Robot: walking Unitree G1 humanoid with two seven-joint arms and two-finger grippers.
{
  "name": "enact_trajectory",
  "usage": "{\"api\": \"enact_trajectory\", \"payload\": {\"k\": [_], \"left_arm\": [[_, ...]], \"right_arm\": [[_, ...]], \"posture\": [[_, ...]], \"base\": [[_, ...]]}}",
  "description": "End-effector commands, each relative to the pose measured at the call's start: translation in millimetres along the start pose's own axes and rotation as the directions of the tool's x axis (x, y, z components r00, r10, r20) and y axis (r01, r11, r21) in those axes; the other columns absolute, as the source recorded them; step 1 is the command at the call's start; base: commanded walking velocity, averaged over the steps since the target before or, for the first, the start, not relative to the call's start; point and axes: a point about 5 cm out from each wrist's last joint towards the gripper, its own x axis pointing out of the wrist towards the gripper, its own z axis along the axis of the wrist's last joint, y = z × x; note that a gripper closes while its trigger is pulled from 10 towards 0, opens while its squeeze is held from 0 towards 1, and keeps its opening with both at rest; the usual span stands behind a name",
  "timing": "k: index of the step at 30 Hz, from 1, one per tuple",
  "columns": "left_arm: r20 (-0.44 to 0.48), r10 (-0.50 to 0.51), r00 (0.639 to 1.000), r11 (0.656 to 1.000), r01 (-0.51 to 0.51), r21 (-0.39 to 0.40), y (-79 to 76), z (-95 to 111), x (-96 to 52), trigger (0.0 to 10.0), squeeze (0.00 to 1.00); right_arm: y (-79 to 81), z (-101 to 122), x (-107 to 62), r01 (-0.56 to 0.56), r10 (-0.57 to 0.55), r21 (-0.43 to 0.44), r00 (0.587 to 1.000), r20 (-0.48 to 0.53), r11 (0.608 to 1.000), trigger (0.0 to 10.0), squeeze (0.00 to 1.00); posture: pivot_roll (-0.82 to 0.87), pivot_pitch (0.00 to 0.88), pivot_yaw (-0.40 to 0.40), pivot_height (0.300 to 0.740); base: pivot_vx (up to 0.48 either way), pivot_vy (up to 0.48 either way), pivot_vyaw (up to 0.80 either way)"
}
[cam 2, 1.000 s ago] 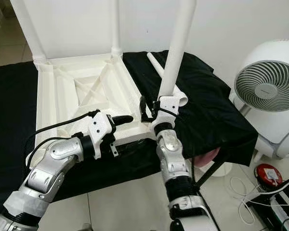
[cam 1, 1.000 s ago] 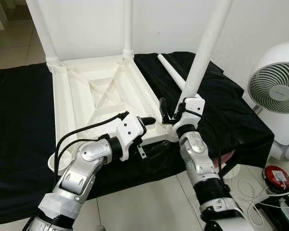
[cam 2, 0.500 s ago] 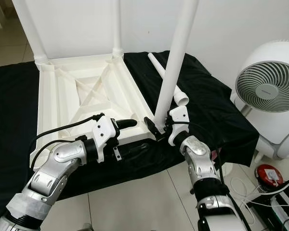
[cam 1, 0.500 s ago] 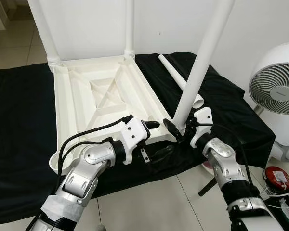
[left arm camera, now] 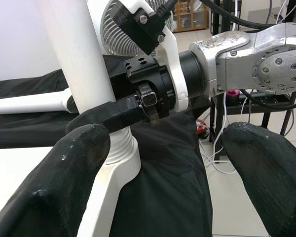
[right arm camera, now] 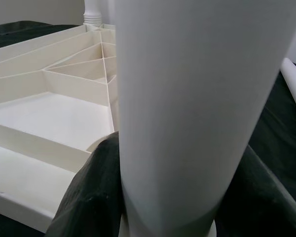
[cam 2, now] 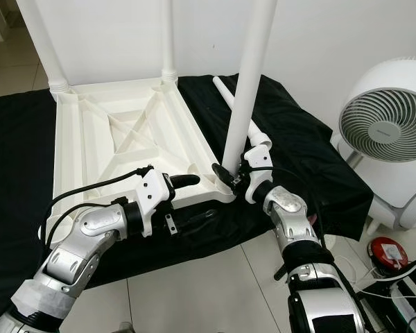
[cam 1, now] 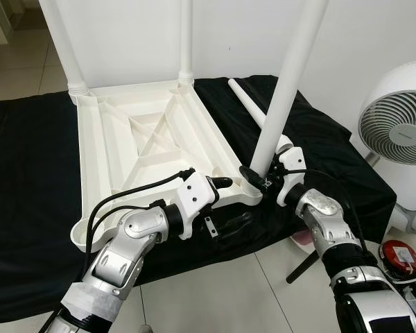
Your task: Building children table
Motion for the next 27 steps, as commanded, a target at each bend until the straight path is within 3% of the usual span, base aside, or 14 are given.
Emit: {"api": "enact_trajectory", "payload": {"k": [1, 4, 6, 13, 16, 17, 21, 22, 24, 26, 27], "left_arm": [[-0.004, 0.017, 1.000, 1.000, -0.017, 0.010, -2.0, 2, 0.3, 10.0, 0.00], [-0.003, 0.019, 1.000, 1.000, -0.019, 0.008, -2.3, 2, 0.4, 10.0, 0.00], [-0.001, 0.022, 1.000, 1.000, -0.022, 0.005, -2.7, 2, 0.5, 10.0, 0.00], [0.002, 0.025, 1.000, 1.000, -0.025, 0.001, -4.2, 1, 1.2, 10.0, 0.00], [0.004, 0.025, 1.000, 1.000, -0.025, -0.002, -4.9, 1, 2.0, 10.0, 0.00], [0.005, 0.024, 1.000, 1.000, -0.024, -0.004, -5.5, 1, 2.3, 10.0, 0.00], [0.005, 0.024, 1.000, 1.000, -0.024, -0.004, -5.7, 1, 2.3, 10.0, 0.00], [0.004, 0.024, 1.000, 1.000, -0.024, -0.004, -6.2, 0, 2.2, 10.0, 0.00], [0.004, 0.024, 1.000, 1.000, -0.024, -0.004, -6.2, 0, 2.2, 10.0, 0.00], [0.004, 0.025, 1.000, 1.000, -0.025, -0.003, -6.5, 0, 2.5, 10.0, 0.00], [0.004, 0.025, 1.000, 1.000, -0.025, -0.003, -6.5, 0, 2.5, 10.0, 0.00]], "right_arm": [[3.9, -12, -1.3, -0.006, 0.007, 0.015, 0.998, -0.068, 1.000, 10.0, 0.00], [5.0, -14, -1.2, 0.017, -0.013, 0.045, 0.997, -0.074, 0.999, 10.0, 0.00], [5.9, -17, 1.5, 0.108, -0.101, 0.083, 0.992, -0.079, 0.991, 10.0, 0.00], [11.1, -13, 7.4, 0.245, -0.239, 0.144, 0.969, -0.059, 0.959, 10.0, 0.00], [16.0, -11, 11.3, 0.312, -0.307, 0.181, 0.950, -0.059, 0.933, 10.0, 0.00], [22.2, -10, 14.3, 0.370, -0.363, 0.202, 0.929, -0.075, 0.907, 10.0, 0.00], [26.1, -9, 15.6, 0.393, -0.386, 0.213, 0.919, -0.075, 0.895, 10.0, 0.00], [33.2, -2, 16.6, 0.473, -0.470, 0.208, 0.880, -0.070, 0.856, 10.0, 0.00], [33.2, -2, 16.6, 0.473, -0.470, 0.208, 0.880, -0.070, 0.856, 10.0, 0.00], [38.5, 4, 15.1, 0.549, -0.547, 0.205, 0.834, -0.071, 0.811, 10.0, 0.00], [38.5, 4, 15.1, 0.549, -0.547, 0.205, 0.834, -0.071, 0.811, 10.0, 0.00]], "posture": [[0.00, 0.000, -0.030, 0.740], [0.00, 0.000, -0.032, 0.740], [0.00, 0.000, -0.032, 0.740], [-0.01, 0.000, -0.045, 0.740], [-0.01, 0.000, -0.046, 0.740], [-0.01, 0.000, -0.048, 0.740], [-0.01, 0.000, -0.049, 0.740], [-0.01, 0.000, -0.053, 0.740], [-0.01, 0.000, -0.053, 0.740], [-0.01, 0.000, -0.059, 0.740], [-0.01, 0.000, -0.059, 0.740]], "base": [[0.000, 0.000, 0.00], [0.000, 0.000, 0.00], [0.000, 0.000, 0.00], [0.000, 0.000, 0.00], [0.000, 0.000, 0.00], [0.000, 0.000, 0.00], [0.000, 0.000, 0.00], [0.000, 0.000, 0.00], [0.000, 0.000, 0.00], [0.000, 0.000, 0.00], [0.000, 0.000, 0.00]]}}
